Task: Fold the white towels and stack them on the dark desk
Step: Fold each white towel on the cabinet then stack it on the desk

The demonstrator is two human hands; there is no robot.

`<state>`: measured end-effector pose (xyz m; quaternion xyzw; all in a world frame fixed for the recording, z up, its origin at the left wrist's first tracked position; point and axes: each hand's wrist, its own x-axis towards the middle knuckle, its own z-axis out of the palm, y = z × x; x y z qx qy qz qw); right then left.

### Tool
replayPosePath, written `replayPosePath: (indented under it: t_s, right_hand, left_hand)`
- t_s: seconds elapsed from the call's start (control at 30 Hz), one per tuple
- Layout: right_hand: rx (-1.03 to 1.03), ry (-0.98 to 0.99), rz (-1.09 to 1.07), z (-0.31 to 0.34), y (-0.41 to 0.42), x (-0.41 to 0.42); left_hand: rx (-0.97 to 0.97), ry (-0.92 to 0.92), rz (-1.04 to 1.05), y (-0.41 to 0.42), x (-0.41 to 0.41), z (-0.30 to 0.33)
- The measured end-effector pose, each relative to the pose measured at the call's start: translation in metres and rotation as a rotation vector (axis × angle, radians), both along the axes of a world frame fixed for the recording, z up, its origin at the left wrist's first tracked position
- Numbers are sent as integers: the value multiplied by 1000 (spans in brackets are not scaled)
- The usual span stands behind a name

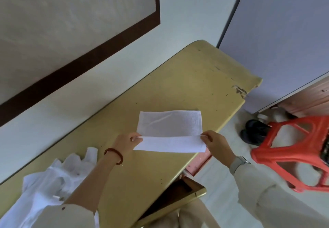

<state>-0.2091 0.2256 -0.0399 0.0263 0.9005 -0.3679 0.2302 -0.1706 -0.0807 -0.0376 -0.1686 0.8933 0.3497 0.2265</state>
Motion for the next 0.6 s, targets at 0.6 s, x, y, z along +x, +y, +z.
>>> replayPosePath:
  t_s: [0.6]
  right_hand:
    - [13, 167, -349, -47, -37, -93]
  left_hand:
    - [45, 251, 411, 10, -88, -54]
